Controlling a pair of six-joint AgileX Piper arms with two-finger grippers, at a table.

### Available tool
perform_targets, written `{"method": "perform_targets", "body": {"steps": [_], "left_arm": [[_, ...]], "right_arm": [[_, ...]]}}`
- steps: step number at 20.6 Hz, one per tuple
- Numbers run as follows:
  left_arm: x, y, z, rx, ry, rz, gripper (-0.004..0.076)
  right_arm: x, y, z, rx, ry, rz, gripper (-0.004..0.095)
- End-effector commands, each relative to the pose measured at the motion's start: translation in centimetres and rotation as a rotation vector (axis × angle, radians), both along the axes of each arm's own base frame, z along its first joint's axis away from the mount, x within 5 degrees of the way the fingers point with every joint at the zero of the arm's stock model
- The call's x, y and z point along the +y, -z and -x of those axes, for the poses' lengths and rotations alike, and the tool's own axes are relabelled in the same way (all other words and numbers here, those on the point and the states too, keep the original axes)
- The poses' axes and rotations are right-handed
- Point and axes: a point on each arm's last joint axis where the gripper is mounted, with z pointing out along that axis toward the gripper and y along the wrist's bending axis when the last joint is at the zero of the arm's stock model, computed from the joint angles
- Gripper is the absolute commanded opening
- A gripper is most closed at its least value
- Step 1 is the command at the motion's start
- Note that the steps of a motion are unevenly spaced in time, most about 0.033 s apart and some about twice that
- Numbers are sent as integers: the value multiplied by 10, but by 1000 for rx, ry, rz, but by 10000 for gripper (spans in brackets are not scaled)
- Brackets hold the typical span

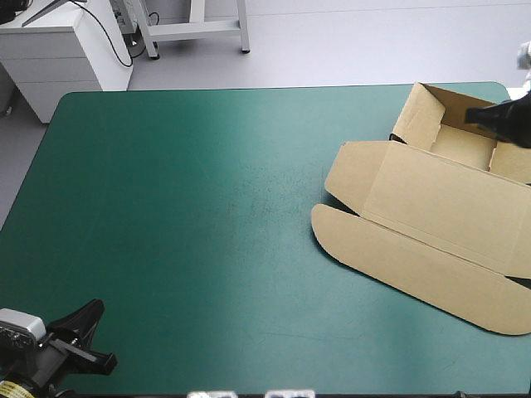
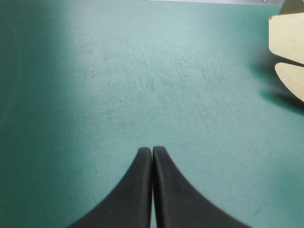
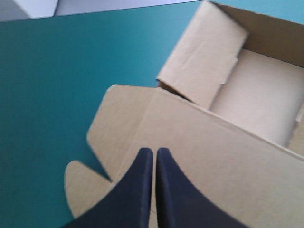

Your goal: Fold the box

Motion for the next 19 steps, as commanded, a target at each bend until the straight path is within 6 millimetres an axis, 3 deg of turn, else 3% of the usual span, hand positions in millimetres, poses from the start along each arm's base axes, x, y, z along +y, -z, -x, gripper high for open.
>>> {"method": "perform_targets", "body": {"steps": [1,2,3,6,9,10,14,19], "left_arm": [[-1,-13,-2,-67,12,31,-8],[-1,-13,-2,-67,12,31,-8],[-1,-13,-2,-67,12,31,-8],[-1,-13,-2,-67,12,31,-8],[-1,-13,-2,-68,13,30,-8],[-1,-13,-2,-68,13,30,-8],[-1,-13,-2,-68,13,30,-8],[-1,-13,-2,-68,13,30,-8]], "right_arm": [[37,-11,38,-182,-98,46,-5],[44,-5,44,-194,-119,57,-5],[59,3,62,-243,-180,83,-5],[74,27,95,-277,-247,102,-5],[74,73,134,-326,-238,153,-5],[73,80,140,-331,-226,157,-5],[71,146,182,-358,-173,162,-20],[69,173,205,-421,-109,151,-20]]}}
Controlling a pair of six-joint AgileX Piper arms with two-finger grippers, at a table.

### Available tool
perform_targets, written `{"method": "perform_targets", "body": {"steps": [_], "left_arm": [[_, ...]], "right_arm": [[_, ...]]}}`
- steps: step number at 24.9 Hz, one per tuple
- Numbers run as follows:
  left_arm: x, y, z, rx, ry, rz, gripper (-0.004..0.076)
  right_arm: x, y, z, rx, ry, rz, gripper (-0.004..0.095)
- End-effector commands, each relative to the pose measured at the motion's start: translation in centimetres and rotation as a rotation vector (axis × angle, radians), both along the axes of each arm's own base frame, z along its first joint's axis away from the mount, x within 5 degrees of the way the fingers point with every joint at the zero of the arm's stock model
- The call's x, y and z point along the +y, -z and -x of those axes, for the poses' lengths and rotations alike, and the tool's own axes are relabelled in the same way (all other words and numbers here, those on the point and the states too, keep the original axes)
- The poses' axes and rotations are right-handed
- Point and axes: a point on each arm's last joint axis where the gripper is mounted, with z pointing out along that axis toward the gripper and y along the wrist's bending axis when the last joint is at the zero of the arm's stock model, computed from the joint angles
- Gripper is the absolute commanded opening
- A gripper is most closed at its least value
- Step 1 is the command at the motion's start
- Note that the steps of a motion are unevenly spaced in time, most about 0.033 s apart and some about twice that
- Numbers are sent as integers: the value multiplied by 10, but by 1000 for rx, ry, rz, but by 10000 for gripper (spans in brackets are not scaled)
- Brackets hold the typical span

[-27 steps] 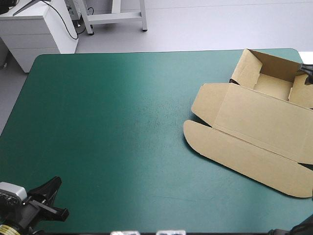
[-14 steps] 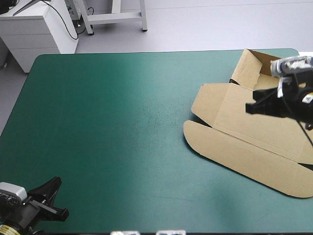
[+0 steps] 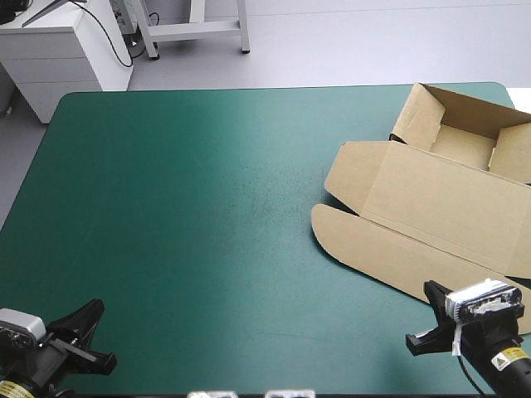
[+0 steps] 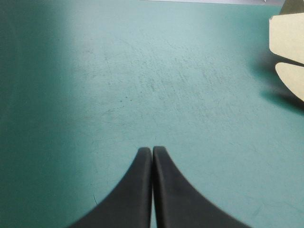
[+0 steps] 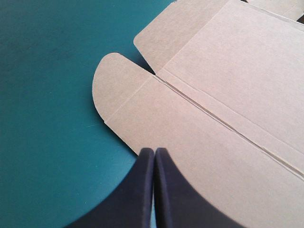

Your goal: Fold the box

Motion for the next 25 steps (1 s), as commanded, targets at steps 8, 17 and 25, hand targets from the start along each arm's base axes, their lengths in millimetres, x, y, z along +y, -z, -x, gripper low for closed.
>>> {"method": "perform_targets", "body": {"steps": [8,17,25], "left_arm": [[-1,-13,-1,-68,13,31,-8],[-2,-13,-1,-66,17,38,-8],[-3,-13,-1,-61,22,47,-8]], "right_arm": [[-16,7,21,-138,200,-2,-20],[-18,7,26,-161,222,8,-20],[-17,7,26,-161,219,5,-20]]}}
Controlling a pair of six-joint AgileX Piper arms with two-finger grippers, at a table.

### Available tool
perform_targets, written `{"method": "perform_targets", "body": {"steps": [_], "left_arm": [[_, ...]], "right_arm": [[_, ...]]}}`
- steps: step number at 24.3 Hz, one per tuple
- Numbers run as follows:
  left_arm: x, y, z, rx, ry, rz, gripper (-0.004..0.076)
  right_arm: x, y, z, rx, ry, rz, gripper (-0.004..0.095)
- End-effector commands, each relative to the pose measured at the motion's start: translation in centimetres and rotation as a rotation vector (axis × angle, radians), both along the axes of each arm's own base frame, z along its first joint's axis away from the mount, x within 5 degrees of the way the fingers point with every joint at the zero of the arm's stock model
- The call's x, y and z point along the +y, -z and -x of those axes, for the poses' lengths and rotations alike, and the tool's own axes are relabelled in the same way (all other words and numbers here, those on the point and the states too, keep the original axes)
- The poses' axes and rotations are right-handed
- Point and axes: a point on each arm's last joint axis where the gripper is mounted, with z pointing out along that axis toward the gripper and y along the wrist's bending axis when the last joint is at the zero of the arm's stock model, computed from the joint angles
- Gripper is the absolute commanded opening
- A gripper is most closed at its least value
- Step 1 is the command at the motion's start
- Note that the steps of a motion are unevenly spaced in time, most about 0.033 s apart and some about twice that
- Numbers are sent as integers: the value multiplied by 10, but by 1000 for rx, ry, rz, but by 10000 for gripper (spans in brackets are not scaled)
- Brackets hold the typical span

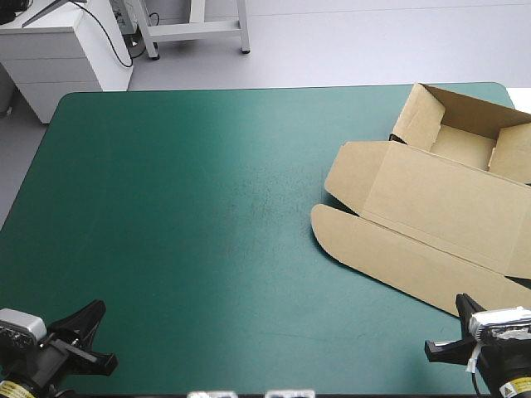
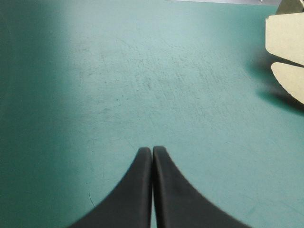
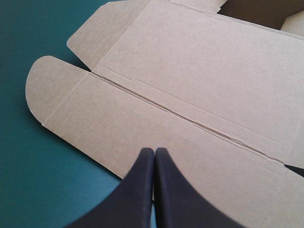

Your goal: Fold the box

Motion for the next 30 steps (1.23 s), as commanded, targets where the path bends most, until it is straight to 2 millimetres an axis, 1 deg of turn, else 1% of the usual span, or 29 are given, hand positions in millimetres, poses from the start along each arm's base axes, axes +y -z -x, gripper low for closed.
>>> {"method": "perform_targets", "body": {"steps": [1,3,7,12,15,17,30], "left_arm": [[-2,-13,-1,-68,13,36,-8],[-1,-13,-1,-68,-4,35,-8],[1,-13,-1,-70,-100,32,-8],[5,-14,6,-113,-215,46,-8],[7,-14,11,-144,-257,54,-8],[8,-14,11,-146,-278,53,-8],[8,-13,11,-147,-313,50,-8]], "right_arm": [[0,-13,-1,-77,-13,0,-20],[1,-13,0,-85,-54,-1,-20],[1,-14,17,-189,-74,-10,-20],[1,-14,16,-186,-71,-6,-20],[1,-14,16,-186,-71,-6,-19],[1,-14,16,-186,-71,-6,-20],[1,-14,16,-186,-71,-6,-20]]}}
